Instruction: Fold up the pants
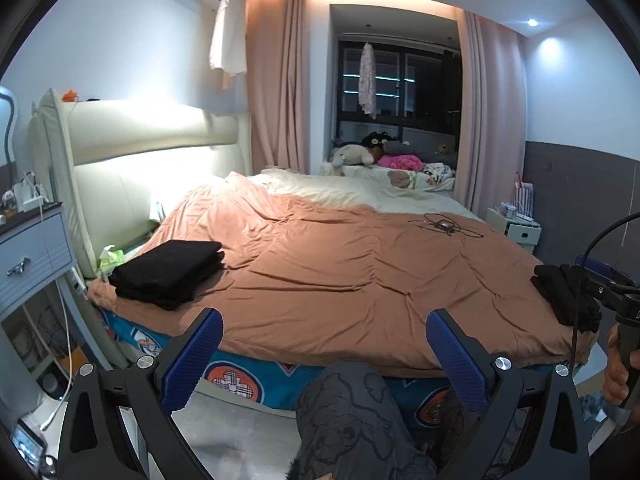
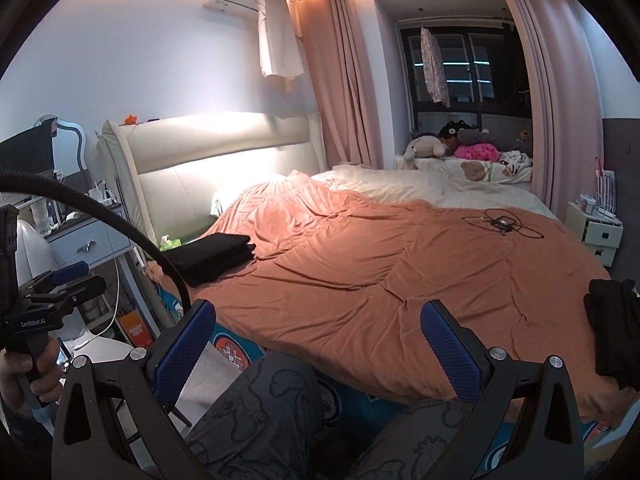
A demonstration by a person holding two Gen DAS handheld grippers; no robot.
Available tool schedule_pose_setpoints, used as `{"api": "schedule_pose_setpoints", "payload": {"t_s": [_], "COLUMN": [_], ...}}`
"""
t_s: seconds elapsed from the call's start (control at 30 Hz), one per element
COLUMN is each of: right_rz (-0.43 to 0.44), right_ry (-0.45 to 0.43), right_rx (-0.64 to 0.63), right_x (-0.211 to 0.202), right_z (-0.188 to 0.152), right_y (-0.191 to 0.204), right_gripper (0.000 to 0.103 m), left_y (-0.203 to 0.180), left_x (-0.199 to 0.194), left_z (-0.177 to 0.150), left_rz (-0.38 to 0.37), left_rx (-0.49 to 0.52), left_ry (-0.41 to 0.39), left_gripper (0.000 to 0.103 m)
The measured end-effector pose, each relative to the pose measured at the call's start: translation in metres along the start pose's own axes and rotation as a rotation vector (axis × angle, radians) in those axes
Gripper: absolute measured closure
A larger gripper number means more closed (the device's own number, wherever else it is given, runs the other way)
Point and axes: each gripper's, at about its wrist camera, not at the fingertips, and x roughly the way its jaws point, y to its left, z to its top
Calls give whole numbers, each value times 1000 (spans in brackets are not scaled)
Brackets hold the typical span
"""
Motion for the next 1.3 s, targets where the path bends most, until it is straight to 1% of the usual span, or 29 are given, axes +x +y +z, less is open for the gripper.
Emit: {"api": "schedule_pose_setpoints", "payload": {"t_s": [0.17, 0.4, 0.57, 1.3], "right_rz": [-24, -40, -32, -37], "right_ry": [-11, -3, 11, 32], "right_rx": [-11, -23, -15, 3], "right_x": [2, 14, 20, 11], "right_z": [-11, -14, -16, -12], "right_y": [-3, -6, -3, 0], "right_gripper": [0, 0, 0, 0], "left_y": [-7, -11, -11, -12], "left_x": [3, 9, 12, 10], "left_z": [-1, -4, -5, -5], "left_rz": [-3, 1, 5, 8], "left_rx": [7, 7, 6, 3], "left_ry": [2, 12, 21, 27], "left_gripper": [0, 0, 0, 0]}}
